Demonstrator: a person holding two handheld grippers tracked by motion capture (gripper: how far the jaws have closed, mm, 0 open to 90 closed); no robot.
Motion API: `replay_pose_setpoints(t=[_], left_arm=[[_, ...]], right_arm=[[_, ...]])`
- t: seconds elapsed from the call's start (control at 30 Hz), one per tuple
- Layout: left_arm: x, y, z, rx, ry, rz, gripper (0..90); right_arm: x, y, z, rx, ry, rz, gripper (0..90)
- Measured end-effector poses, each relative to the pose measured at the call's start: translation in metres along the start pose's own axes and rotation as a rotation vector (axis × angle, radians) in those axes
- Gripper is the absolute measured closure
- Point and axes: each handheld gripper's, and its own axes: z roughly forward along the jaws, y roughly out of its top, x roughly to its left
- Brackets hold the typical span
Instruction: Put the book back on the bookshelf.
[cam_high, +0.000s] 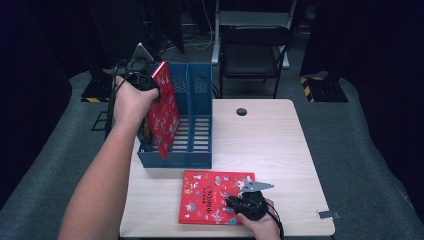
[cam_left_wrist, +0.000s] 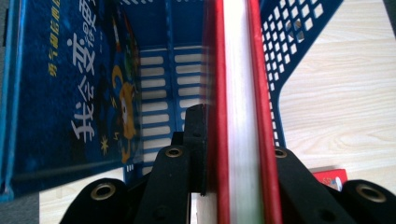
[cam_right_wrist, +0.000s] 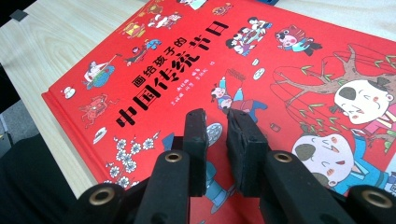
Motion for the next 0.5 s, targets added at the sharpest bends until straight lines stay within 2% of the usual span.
replay_pose_setpoints(t=[0.23, 0.3, 0.5], left_arm=[[0.003, 0.006, 0.013, -0.018, 0.005, -0.022, 79.5], [0.003, 0.007, 0.014, -0.037, 0.014, -0.026, 79.6], [0.001, 0.009, 0.019, -0.052, 0.038, -0.034, 79.5]], right_arm=[[0.001, 0.000, 0.000, 0.000, 0.001, 0.001, 77.7], [0.000, -0.001, 0.000, -0.001, 0.002, 0.000, 77.8], [0.000, -0.001, 0.000, 0.000, 0.006, 0.006, 77.9]])
